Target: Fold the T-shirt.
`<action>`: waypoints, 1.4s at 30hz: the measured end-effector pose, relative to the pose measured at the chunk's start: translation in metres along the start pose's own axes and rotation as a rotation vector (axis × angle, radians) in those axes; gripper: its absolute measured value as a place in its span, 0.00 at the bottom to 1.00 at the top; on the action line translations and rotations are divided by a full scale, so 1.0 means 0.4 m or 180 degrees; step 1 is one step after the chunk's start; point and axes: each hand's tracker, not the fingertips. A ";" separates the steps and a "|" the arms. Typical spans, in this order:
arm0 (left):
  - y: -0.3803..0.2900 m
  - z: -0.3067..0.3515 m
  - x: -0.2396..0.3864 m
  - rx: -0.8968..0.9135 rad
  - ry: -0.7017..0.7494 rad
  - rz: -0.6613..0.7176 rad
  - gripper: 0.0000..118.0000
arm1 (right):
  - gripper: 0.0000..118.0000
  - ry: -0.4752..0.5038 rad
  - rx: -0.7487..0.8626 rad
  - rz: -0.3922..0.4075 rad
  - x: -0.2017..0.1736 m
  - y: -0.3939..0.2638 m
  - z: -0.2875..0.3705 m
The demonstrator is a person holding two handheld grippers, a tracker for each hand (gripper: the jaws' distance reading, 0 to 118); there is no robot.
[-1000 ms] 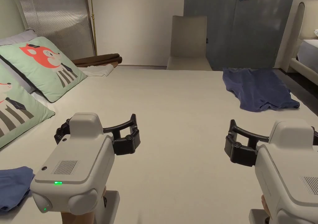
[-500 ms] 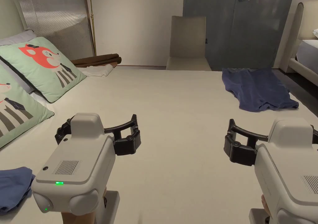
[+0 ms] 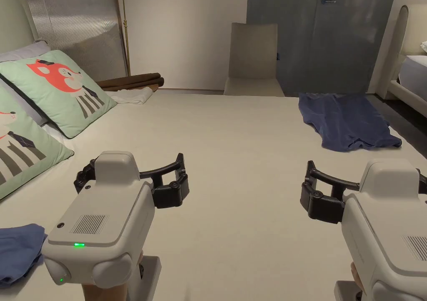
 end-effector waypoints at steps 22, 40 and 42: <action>0.006 0.002 -0.004 0.0025 -0.0006 -0.0003 0.98 | 0.95 0.0027 0.0004 0.0008 -0.008 0.001 -0.003; 0.009 0.004 -0.007 0.0026 -0.0014 -0.0019 0.98 | 0.95 0.0022 0.0004 0.0024 -0.012 0.007 -0.003; 0.009 0.005 -0.007 0.0026 -0.0018 -0.0025 0.98 | 0.95 0.0027 0.0005 0.0018 -0.012 0.008 -0.002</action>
